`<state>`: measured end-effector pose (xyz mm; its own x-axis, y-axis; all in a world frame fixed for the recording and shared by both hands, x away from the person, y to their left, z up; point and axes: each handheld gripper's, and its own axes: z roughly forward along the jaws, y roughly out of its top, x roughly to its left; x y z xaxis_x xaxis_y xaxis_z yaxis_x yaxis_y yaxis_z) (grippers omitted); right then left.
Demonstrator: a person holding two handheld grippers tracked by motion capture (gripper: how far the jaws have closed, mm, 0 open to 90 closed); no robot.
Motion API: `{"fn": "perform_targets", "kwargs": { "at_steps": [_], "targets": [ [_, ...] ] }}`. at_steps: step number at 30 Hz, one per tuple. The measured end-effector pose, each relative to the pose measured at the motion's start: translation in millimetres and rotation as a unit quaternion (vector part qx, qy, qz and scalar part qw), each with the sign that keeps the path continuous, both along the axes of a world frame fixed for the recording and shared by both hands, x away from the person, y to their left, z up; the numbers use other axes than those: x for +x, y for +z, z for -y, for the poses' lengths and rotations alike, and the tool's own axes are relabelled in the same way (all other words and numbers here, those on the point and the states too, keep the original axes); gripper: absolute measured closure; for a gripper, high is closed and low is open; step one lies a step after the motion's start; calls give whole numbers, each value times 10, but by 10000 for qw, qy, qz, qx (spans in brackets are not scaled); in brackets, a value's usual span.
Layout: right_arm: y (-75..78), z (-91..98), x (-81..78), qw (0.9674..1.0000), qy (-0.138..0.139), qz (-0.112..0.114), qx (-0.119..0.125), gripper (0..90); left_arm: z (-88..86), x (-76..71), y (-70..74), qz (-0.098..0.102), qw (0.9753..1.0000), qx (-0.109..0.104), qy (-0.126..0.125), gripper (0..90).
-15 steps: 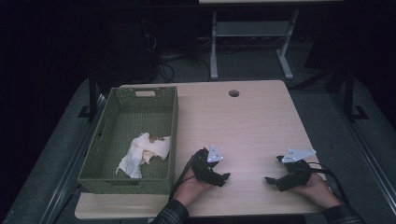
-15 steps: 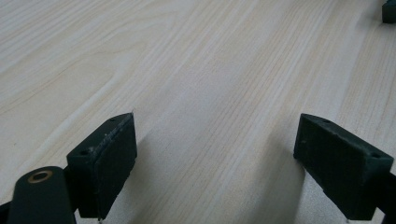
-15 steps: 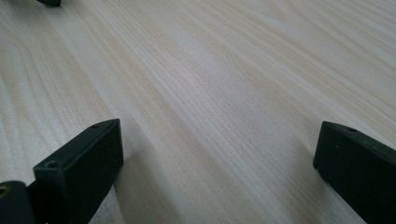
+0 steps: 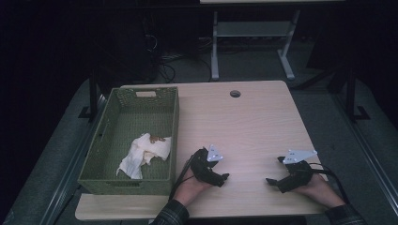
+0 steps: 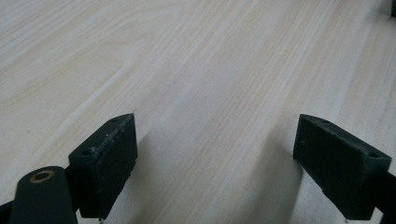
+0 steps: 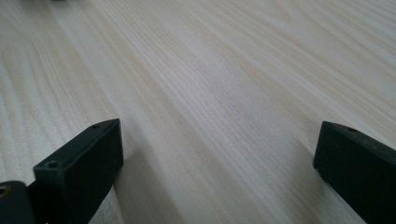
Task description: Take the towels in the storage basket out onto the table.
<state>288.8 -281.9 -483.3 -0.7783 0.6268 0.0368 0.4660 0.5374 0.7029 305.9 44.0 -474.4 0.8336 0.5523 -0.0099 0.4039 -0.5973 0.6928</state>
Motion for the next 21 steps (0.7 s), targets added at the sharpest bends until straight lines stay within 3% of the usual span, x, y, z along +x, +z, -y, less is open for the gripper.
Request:
{"fn": "perform_targets", "kwargs": {
  "at_steps": [3, 8, 11, 21],
  "targets": [
    [0, 0, 0, 10000, 2, -2, -1, 12, -12, 0, 22, -44, 9999, -106, 50, 130],
    [0, 0, 0, 10000, 0, -5, -1, 12, -51, 9, 64, -54, 9999, -102, 94, 131],
    [0, 0, -1, 10000, 7, -1, 0, 12, -100, 5, 128, 22, 9996, -176, 196, 133],
    [0, -1, -1, 10000, 18, 4, -1, 12, -104, -3, 195, -15, 9995, -249, 195, 134]
  ]
}}
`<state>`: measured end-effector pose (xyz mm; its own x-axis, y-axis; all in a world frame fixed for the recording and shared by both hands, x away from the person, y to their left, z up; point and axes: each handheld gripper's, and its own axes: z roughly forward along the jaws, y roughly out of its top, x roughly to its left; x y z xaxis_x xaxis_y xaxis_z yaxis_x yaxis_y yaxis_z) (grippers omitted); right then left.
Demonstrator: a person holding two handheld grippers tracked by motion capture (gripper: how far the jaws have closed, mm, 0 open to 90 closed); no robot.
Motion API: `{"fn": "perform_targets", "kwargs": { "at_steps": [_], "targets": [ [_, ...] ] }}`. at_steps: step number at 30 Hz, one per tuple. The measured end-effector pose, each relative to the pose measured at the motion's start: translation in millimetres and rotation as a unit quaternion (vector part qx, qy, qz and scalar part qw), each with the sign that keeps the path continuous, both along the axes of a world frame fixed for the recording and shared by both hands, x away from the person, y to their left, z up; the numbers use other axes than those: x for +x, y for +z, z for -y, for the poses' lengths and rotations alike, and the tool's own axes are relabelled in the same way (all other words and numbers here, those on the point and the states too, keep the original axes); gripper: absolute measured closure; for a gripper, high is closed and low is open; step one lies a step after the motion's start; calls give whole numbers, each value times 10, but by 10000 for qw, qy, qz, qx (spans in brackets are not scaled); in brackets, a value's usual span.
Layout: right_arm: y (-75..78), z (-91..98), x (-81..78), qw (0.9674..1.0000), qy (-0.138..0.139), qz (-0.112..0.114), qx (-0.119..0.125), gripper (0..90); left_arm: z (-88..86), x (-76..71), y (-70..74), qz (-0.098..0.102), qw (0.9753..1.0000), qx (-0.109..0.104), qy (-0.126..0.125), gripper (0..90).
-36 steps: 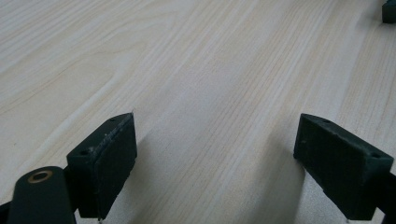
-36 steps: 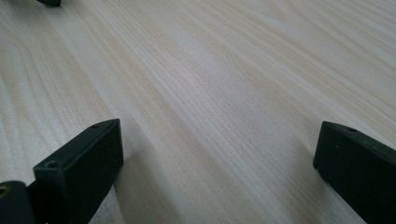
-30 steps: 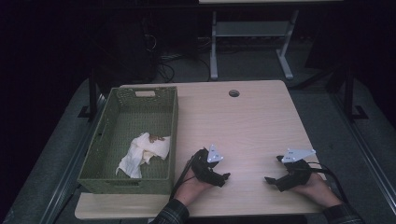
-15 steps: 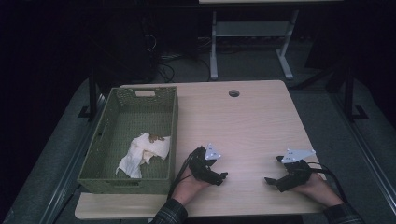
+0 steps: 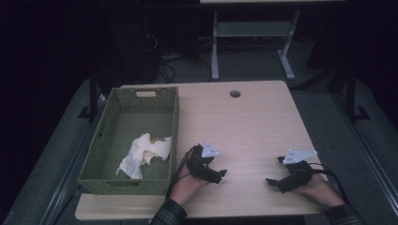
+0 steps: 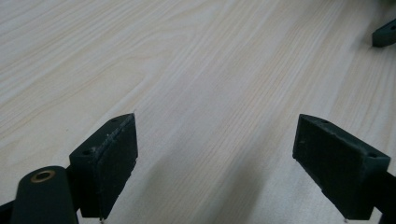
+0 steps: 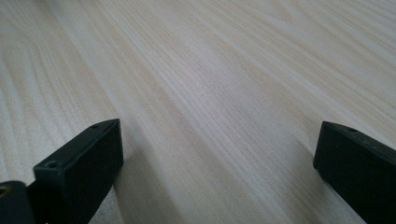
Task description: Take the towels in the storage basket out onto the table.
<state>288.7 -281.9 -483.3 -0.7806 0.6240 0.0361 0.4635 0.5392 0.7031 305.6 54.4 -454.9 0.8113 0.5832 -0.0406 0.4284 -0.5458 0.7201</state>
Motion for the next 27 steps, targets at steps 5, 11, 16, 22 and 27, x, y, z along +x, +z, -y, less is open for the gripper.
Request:
{"fn": "perform_targets", "kwargs": {
  "at_steps": [5, 11, 16, 22, 27],
  "targets": [
    [0, 0, 0, 10000, 0, 0, 1, 12, 2, -1, 40, -17, 10000, -4, -6, 136],
    [0, 0, 0, 10000, 0, 1, -1, 12, -13, -4, 94, 6, 10000, 16, 86, 139],
    [0, 0, 0, 10000, 0, -1, 1, 12, -23, -1, 163, -12, 9999, -49, 134, 139],
    [0, 0, 1, 10000, 0, 0, 1, 12, -36, 7, 211, -6, 9998, -118, 150, 139],
    [0, 0, 1, 10000, 0, 1, 1, 12, -35, 16, 238, -59, 9998, -127, 170, 139]
  ]
}}
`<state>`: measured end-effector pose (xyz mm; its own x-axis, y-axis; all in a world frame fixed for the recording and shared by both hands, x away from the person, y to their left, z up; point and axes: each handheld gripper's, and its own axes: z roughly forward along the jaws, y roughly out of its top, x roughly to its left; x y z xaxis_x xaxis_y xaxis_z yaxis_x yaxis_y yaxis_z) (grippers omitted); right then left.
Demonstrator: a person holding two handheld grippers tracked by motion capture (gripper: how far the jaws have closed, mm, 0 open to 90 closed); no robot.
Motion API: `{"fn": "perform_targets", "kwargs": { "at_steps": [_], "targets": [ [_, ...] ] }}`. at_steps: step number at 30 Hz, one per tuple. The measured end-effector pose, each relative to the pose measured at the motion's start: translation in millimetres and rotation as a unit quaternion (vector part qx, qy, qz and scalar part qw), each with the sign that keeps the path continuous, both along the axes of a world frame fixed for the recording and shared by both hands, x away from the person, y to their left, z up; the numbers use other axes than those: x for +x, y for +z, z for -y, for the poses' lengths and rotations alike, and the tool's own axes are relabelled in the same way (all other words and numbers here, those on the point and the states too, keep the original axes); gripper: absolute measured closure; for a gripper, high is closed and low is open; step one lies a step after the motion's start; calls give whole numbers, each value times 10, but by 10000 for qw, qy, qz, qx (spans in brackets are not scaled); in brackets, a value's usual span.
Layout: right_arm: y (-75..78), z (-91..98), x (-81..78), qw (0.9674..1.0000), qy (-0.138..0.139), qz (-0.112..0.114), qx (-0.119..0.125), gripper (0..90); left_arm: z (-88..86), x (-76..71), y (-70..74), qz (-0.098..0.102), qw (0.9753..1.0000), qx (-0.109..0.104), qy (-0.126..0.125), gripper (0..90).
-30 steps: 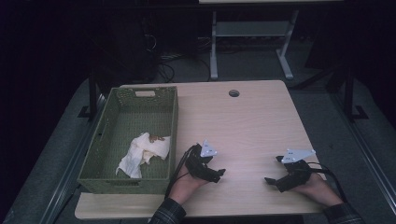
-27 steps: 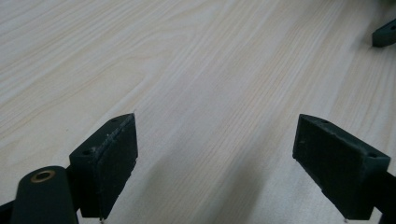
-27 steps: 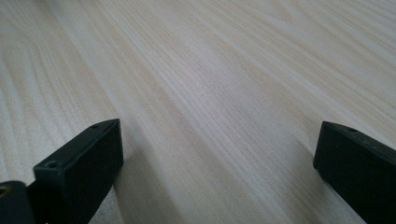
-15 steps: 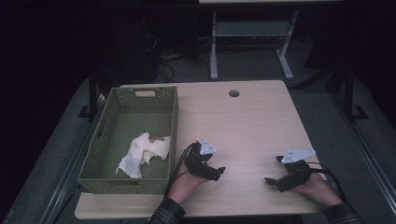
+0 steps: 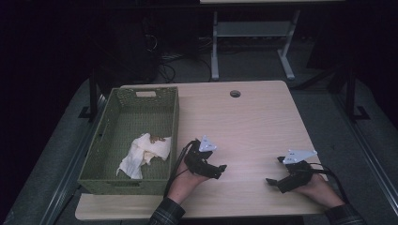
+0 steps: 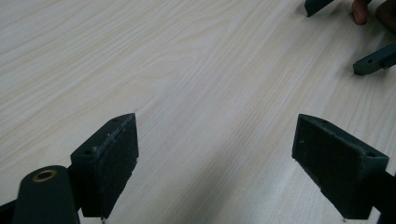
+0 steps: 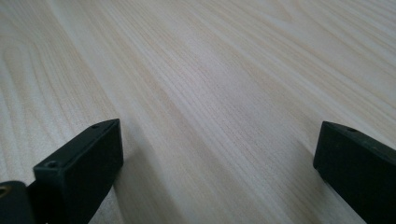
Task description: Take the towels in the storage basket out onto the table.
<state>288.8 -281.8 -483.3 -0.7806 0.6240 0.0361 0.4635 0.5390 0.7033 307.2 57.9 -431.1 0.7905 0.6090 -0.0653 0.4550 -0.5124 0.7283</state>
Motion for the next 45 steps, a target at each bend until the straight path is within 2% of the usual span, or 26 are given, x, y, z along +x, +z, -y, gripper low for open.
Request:
{"fn": "perform_targets", "kwargs": {
  "at_steps": [17, 27, 32, 40, 45],
  "targets": [
    [0, 0, 0, 10000, 0, -1, 1, 12, 5, 48, 205, -60, 9996, -197, -184, 139],
    [0, -1, 1, 10000, 3, -2, 4, 12, 2, 129, 447, 126, 9993, -283, -213, 139],
    [0, -1, 1, 10000, 6, -1, 4, 12, -20, 158, 515, 168, 9993, -203, -252, 139],
    [0, -1, 2, 10000, 7, 1, 3, 12, -93, 211, 631, 251, 9991, -276, -216, 139],
    [0, -1, 1, 10000, 5, -1, 5, 12, -123, 243, 683, 299, 9990, -249, -216, 139]
  ]
}}
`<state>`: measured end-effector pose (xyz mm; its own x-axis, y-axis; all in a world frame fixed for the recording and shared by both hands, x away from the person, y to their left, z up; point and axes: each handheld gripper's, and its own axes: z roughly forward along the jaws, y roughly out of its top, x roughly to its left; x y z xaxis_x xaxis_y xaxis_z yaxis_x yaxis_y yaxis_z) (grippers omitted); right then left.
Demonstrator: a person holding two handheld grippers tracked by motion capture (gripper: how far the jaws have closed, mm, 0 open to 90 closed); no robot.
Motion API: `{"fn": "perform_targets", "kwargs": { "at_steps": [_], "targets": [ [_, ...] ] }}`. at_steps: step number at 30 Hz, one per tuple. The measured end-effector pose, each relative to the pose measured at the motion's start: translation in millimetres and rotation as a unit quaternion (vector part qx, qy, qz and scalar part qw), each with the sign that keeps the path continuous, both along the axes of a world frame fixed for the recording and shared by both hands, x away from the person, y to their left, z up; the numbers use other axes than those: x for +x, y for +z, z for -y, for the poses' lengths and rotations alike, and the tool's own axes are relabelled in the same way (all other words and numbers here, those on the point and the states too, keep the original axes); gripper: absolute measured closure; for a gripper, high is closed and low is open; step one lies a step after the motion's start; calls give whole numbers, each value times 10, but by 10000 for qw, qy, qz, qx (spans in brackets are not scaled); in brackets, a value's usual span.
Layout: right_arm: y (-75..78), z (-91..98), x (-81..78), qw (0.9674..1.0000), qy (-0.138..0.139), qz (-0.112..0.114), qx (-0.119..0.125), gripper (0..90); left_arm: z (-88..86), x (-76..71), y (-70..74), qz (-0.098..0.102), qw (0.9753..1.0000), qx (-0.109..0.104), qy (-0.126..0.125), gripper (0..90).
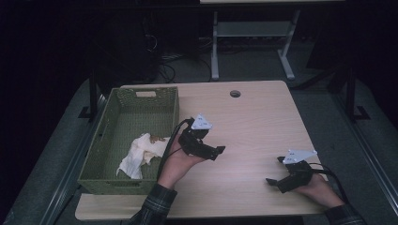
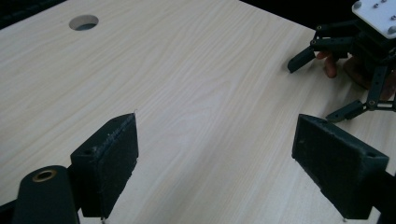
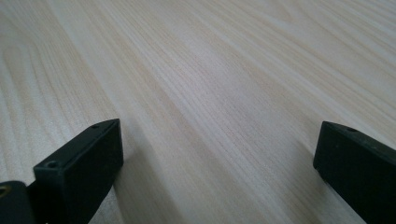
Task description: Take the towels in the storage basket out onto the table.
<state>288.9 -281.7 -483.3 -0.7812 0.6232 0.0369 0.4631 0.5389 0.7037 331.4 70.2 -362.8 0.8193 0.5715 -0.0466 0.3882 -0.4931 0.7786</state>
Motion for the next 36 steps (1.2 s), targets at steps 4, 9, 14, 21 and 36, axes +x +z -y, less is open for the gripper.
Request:
{"fn": "perform_targets", "kwargs": {
  "at_steps": [4, 9, 14, 21, 36],
  "targets": [
    [1, 1, 1, 10000, 8, -5, -3, 12, -15, 37, 38, 15, 10000, 22, 0, 139],
    [0, 0, 0, 10000, 1, 1, -1, 12, -75, 76, 92, 71, 10000, 53, 17, 139],
    [0, 0, 0, 10000, 1, 0, -1, 12, -195, 116, 165, 116, 9999, -32, 88, 139],
    [0, -3, 2, 10000, -2, -1, 6, 12, -305, 140, 228, 178, 9998, -19, 59, 141],
    [-1, -3, 4, 10000, 0, 2, 5, 12, -656, 180, 278, 98, 9995, 113, 276, 140]
  ]
}}
